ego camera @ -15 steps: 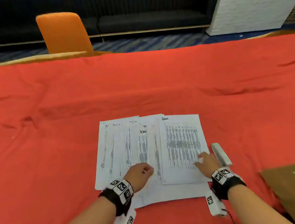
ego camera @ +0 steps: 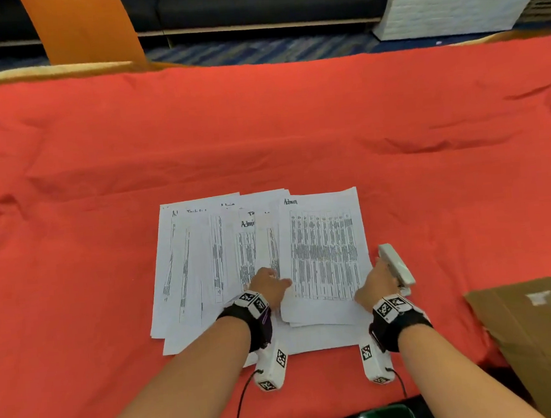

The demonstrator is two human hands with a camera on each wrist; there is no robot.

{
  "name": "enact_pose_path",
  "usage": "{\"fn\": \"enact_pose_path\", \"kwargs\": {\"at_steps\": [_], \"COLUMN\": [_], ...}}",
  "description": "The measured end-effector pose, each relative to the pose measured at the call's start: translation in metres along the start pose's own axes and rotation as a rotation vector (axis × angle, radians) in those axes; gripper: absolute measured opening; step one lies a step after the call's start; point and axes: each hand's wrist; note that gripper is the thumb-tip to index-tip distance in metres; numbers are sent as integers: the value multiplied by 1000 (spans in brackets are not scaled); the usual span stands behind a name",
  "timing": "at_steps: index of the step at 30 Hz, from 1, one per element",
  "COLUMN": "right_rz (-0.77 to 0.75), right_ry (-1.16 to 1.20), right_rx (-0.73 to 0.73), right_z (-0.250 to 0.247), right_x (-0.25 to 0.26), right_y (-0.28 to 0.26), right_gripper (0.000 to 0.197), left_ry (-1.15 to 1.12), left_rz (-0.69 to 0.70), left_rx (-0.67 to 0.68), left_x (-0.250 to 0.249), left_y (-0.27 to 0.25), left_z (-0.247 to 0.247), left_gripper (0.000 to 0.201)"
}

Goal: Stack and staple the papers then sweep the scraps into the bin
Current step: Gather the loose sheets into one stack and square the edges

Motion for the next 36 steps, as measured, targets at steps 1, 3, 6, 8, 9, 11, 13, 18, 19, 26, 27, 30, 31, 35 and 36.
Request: {"fn": "enact_pose_path", "kwargs": {"at_steps": [1,3,6,8,9,11,13,18,19,26,27,30,31,35,36], "right_rz": [-23,-70,-96,-103,-93,-51,-25,-2,-17,-44,-26,10,23,30,27], "right_ry": [-12,-97,-142,-40,47,221,408,792,810,838,858,882,896,852,824], "right_rx": [10,59,105,97,92,95,114,221,209,160,150,139,144,137,130], "right_z": [1,2,-2,-4,-5,-10,-19,-31,-31,-38,-39,-40,-41,-41,-41], "right_x": [-3,-7,-8,-12,-15,-16,-13,-6,-8,-40,-44,-55,-56,-56,-57], "right_y": [1,-1,-9,-6,-2,3,4,8,11,21,19,17,15,12,12], "right_gripper": [65,54,56,58,62,74,79,38,35,27,28,28,27,27,26], "left_ry": [-1,27,90,101,92,66,24,-96,-97,55,86,235,271,390,407], "left_rz": [0,39,125,172,204,262,316,349,353,325,295,155,106,21,15], "left_rx": [4,18,-12,-89,-128,-196,-232,-174,-147,-154,-206,-306,-302,-262,-250], "left_x": [-2,-7,-11,-11,-11,-7,-1,11,13,19,19,19,19,15,15], "left_y": [1,0,-6,-11,-17,-26,-33,-45,-46,-28,-21,-2,4,18,21], "left_z": [1,4,10,11,9,3,-4,-13,-13,-3,-2,2,3,9,10], "left_gripper": [57,36,30,42,42,36,28,17,15,17,17,40,51,72,71]}}
Point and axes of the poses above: each hand's wrist, its own y-axis towards the middle knuckle, its own z-axis out of the palm, x = y × z, and after that the axes turned 7 degrees about -x, right-handed
